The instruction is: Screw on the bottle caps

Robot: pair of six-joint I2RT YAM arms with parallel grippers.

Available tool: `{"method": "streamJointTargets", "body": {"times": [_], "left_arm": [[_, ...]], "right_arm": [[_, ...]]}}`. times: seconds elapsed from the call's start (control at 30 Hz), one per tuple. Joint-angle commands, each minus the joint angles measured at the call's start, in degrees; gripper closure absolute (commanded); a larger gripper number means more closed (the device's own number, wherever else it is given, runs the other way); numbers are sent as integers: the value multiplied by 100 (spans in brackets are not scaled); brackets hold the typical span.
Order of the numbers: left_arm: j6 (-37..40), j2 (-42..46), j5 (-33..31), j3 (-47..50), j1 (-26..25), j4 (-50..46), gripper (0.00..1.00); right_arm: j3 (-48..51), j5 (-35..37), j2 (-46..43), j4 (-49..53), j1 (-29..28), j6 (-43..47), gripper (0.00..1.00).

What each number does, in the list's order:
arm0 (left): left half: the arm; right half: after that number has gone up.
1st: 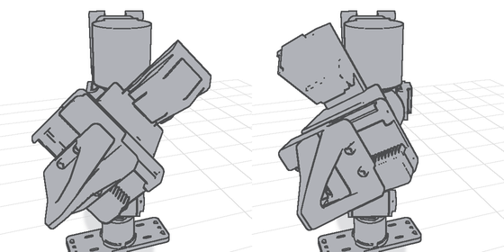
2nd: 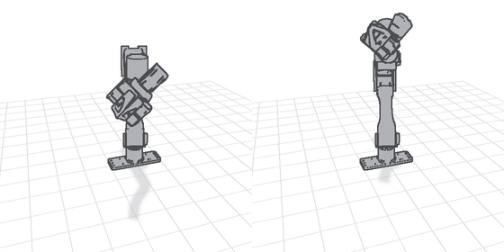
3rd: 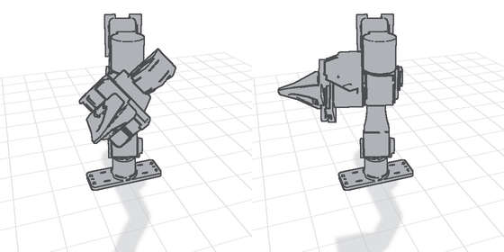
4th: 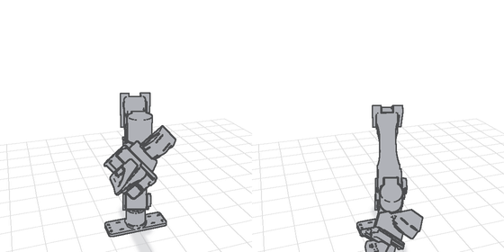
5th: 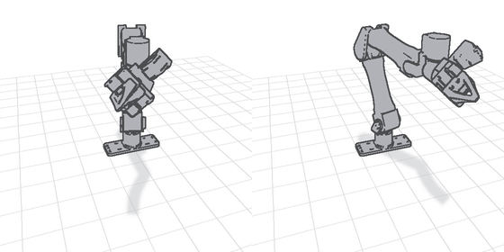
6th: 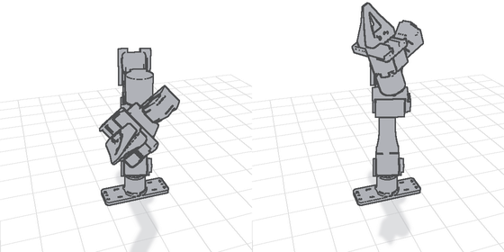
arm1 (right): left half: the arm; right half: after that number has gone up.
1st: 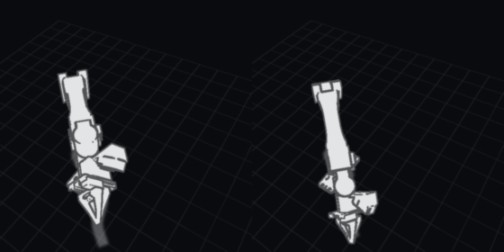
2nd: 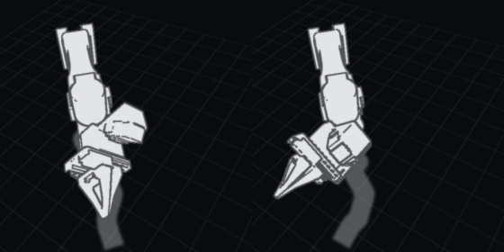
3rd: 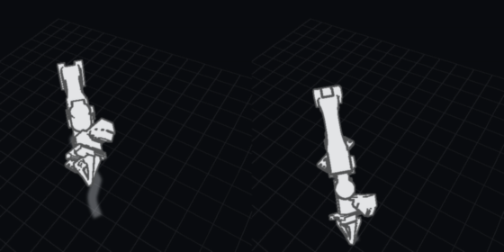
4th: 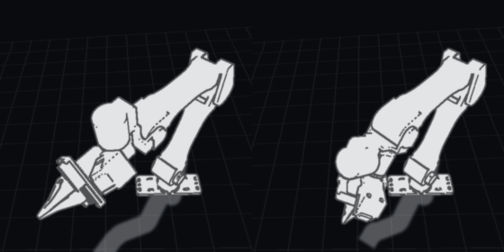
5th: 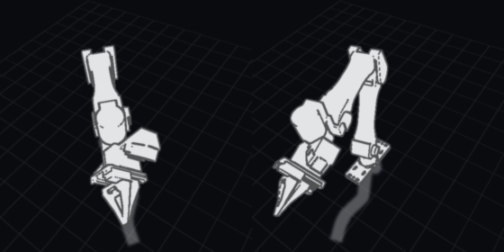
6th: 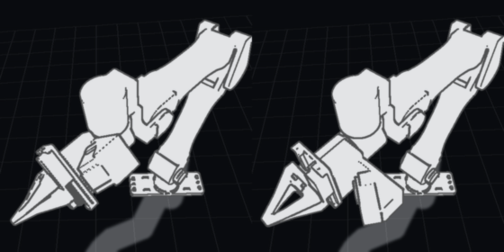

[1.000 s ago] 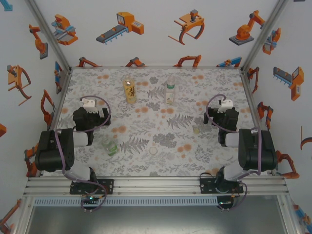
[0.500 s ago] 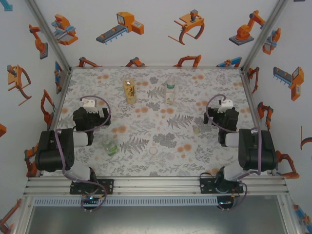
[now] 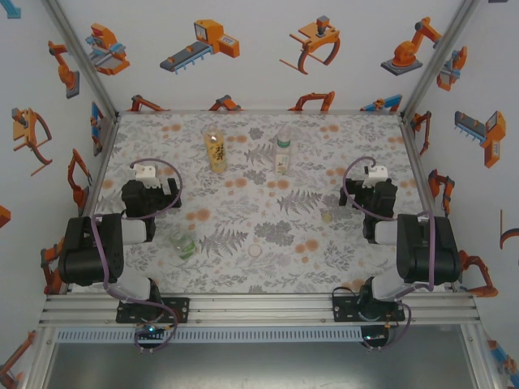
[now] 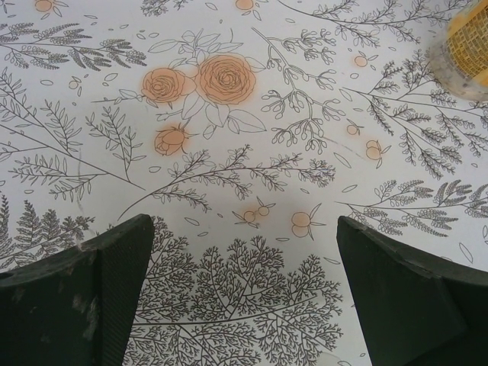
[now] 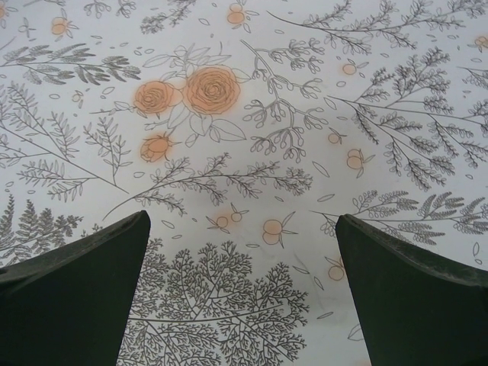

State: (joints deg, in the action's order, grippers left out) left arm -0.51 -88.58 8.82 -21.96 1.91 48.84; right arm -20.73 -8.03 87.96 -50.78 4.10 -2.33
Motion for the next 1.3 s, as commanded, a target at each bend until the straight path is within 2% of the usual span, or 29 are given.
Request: {"method": "streamJointTargets", "body": {"times": [0.0,0.2,0.37,0.47,0.53,0.67,0.73,0.87,1.03,1.27], "left_arm": [[-86,29,-16,-58,-10,54,3],[47,296,196,-76,-48,-182,3],[-138,975,-582,-223,-165,-1094,3],[-172,1352,-1306,-365,-366,-1750,3],[-258,1606,-1769,-483,-526,-2164,3],[-506,2276,-2170,-672,-726,-2962,3],[-689,2649,-2123,-750,-753,-3338,3],[-928,3312,-1585,-1023,-768,-4181,3],[-1245,3930,-1488,-1562,-789,-5620,3],[-909,4827,-1065,-2165,-787,-7288,3]], "right_arm": [[-132,498,47,56,43,-239,1],[78,357,-405,27,39,-148,4],[-370,156,-1157,1430,4,2,7],[-807,110,-1345,2176,-111,-15,9],[-1075,147,-1378,2512,-247,-129,11],[-1412,308,-1326,2757,-725,-460,13],[-1513,493,-1240,2712,-1055,-563,15],[-1707,803,-950,2390,-1717,-876,16],[-2064,986,-378,1968,-2371,-1030,16],[-2807,1227,374,1845,-2977,-986,16]]}}
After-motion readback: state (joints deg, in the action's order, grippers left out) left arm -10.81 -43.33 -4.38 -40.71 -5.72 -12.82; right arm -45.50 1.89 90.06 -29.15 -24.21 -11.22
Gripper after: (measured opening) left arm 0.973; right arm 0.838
